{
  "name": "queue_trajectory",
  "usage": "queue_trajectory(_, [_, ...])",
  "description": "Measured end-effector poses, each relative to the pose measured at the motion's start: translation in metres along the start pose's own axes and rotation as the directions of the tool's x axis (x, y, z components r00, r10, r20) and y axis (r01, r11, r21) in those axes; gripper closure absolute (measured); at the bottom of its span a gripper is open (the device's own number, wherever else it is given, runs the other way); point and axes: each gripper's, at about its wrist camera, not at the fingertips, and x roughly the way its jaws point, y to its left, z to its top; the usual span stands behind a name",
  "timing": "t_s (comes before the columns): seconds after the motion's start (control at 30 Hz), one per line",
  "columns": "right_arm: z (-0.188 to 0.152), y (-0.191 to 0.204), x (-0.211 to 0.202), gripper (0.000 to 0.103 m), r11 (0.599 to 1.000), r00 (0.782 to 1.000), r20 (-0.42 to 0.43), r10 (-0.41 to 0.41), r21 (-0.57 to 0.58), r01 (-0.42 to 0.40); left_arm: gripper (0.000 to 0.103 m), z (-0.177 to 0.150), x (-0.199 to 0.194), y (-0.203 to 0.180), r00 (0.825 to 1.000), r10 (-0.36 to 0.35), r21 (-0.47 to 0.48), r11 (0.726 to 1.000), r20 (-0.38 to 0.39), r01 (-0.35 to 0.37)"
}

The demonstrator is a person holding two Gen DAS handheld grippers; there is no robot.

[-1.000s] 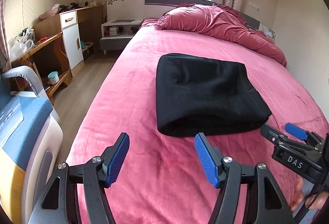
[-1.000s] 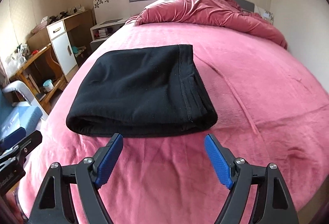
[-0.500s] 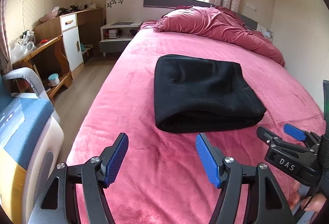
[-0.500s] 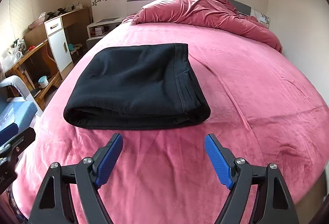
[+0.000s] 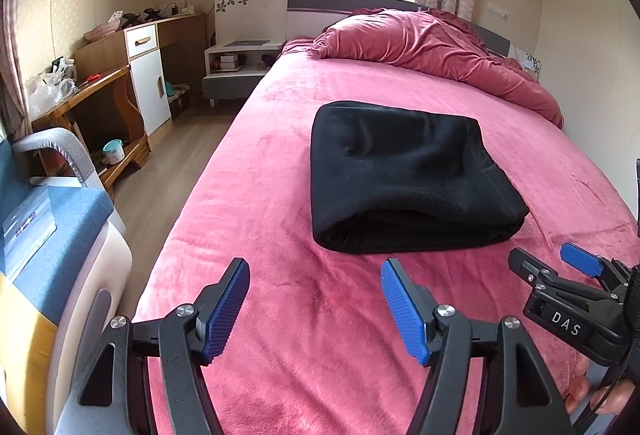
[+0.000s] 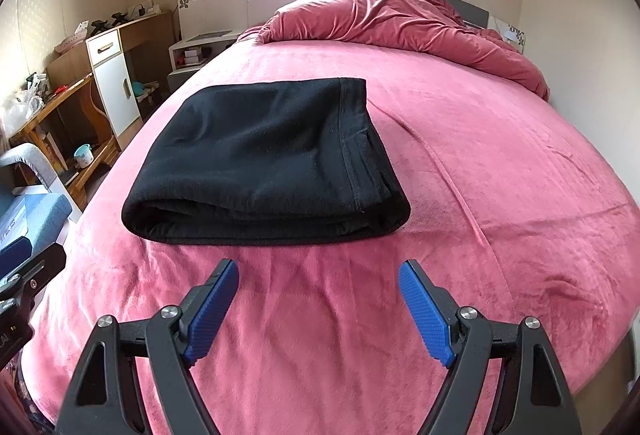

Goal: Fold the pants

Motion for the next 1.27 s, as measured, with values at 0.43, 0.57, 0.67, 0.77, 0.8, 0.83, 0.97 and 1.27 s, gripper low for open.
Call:
queue_trajectory(0.43, [-0.001,-0.001,0.001,0.02,1.0,1.0,-0.005,0.002,0.001,-0.002,0.034,-0.001,0.003,0.002,1.0,0.012,-0.002,1.0,-0.013,-0.012])
queue_trajectory(0.57, [-0.001,-0.001,0.001,0.02,1.0,1.0,-0.006,0.002,0.002,-0.002,0.034,-0.001,0.003,0.003,1.0,0.014,-0.006,1.0,-0.016,-0.014])
queue_trajectory(0.67, [-0.002,0.0,0.002,0.02,1.0,1.0,-0.007,0.001,0.0,-0.001,0.034,-0.001,0.003,0.003,1.0,0.017,-0.006,1.0,-0.016,-0.017])
queue_trajectory(0.77, [-0.003,0.0,0.003,0.019,1.0,1.0,-0.011,0.001,-0.001,-0.001,0.034,-0.002,0.005,0.003,1.0,0.018,-0.004,1.0,-0.02,-0.018])
queue_trajectory(0.8, [-0.003,-0.001,0.003,0.019,1.0,1.0,-0.013,0.001,-0.001,-0.001,0.034,-0.002,0.006,0.003,1.0,0.017,-0.005,1.0,-0.024,-0.017])
queue_trajectory(0.83, [-0.004,-0.001,0.004,0.019,1.0,1.0,-0.015,0.0,-0.001,0.0,0.034,-0.002,0.007,0.004,1.0,0.016,-0.007,1.0,-0.027,-0.017])
queue_trajectory(0.97, [-0.004,-0.004,0.007,0.019,1.0,1.0,-0.023,0.0,0.002,0.0,0.034,-0.003,0.01,0.004,0.999,0.015,-0.004,1.0,-0.033,-0.016])
queue_trajectory(1.27, [-0.011,-0.017,0.022,0.019,0.999,0.998,-0.069,0.0,0.035,0.003,0.036,-0.008,0.02,0.006,0.999,0.003,-0.006,1.0,-0.045,-0.003])
